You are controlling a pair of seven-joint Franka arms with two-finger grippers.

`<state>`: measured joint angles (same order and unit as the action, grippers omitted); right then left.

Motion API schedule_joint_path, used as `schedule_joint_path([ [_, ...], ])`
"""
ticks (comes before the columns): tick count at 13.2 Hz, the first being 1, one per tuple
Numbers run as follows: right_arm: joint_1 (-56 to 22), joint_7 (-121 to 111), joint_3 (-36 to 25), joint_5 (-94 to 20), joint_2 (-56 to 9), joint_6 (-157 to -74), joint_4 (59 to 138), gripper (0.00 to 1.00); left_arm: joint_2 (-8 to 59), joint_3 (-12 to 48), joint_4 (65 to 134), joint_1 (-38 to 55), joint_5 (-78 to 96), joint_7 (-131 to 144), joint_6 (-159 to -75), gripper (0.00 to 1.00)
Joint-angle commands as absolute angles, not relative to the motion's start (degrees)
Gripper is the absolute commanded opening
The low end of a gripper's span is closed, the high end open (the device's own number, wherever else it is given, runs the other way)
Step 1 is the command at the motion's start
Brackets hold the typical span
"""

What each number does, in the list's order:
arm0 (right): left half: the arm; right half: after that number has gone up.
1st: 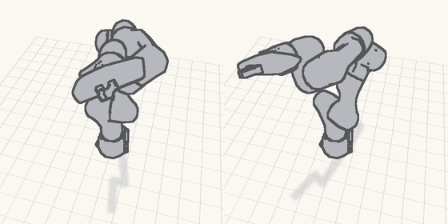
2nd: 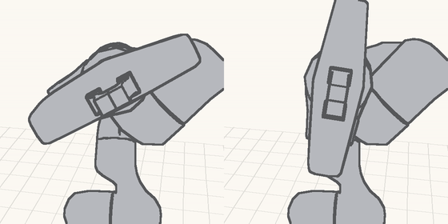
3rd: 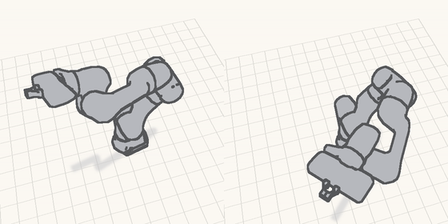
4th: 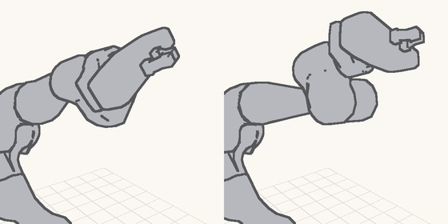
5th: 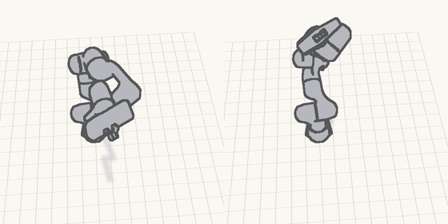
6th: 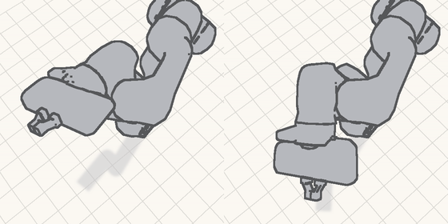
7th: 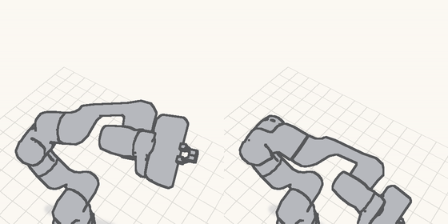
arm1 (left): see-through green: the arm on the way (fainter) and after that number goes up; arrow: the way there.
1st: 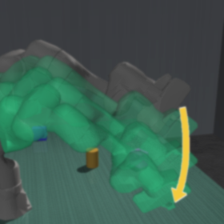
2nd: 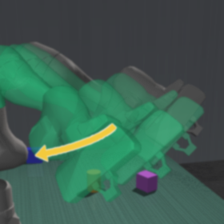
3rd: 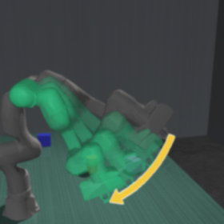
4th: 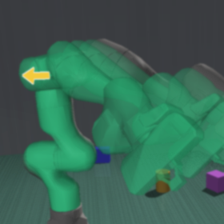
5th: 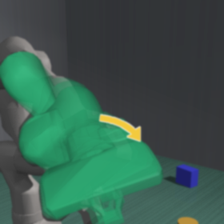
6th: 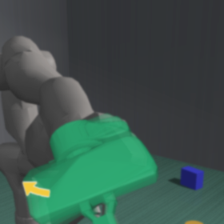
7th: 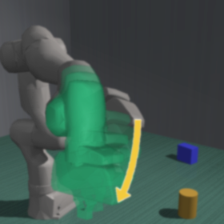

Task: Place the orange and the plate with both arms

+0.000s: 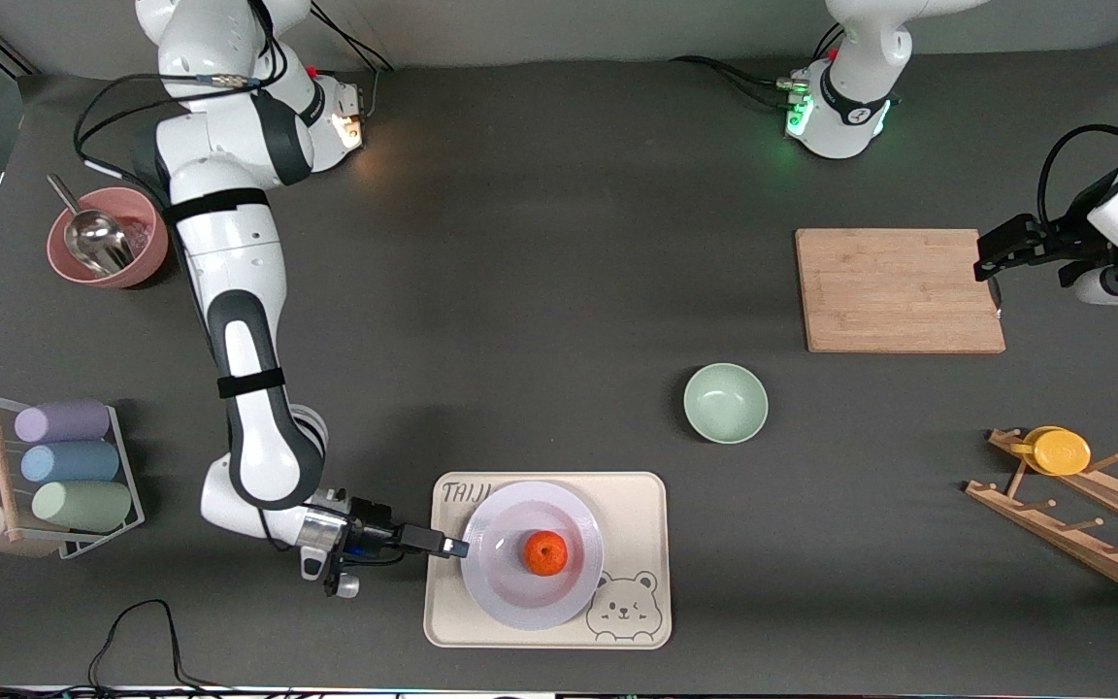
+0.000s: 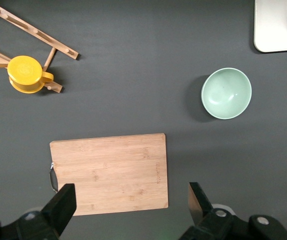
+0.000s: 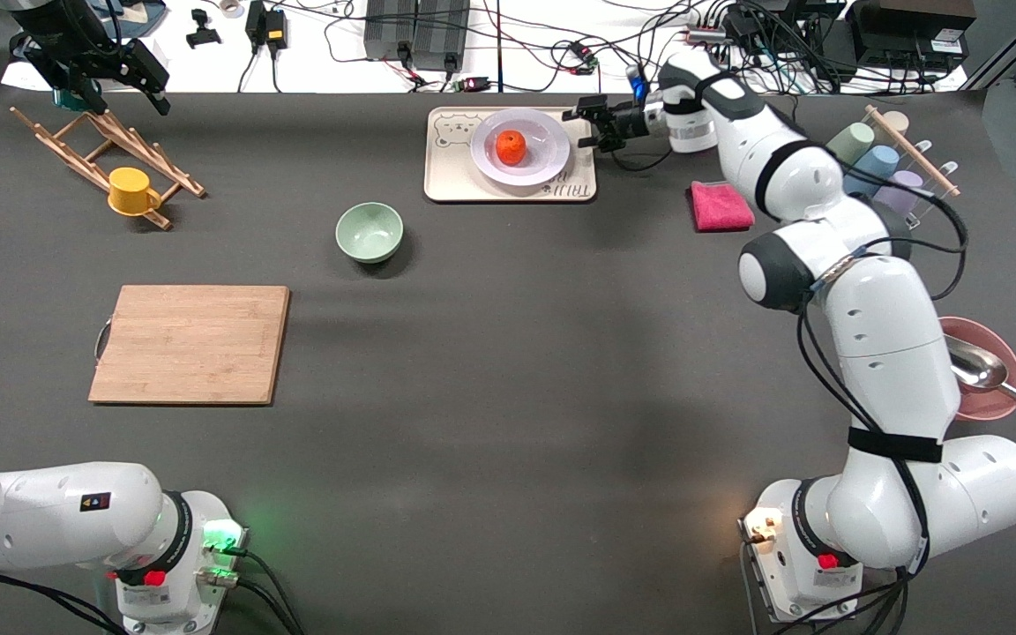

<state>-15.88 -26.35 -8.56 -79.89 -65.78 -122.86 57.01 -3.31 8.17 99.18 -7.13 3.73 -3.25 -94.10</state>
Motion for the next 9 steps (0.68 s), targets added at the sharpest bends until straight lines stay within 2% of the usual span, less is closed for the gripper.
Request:
schedule_joint_path([
  [1,-16.79,-21.29,-10.02,-68.09,-53.91,-122.88,69.93,1.0,-4.31,8.0,100.02,-6.68,4.66,-2.29,-94.83,1.0],
  [4,-17.4,-16.79,-10.19,-45.17,-42.05,-118.24,79.16,1.0,-4.31,8.0,100.11,-6.77,4.75,-2.37,-95.1,1.0],
  [9,-17.49,-16.26,-12.73,-17.45,-22.98,-109.18,93.23,1.0,-4.22,8.0,100.2,-6.68,4.92,-2.46,-95.19,1.0],
])
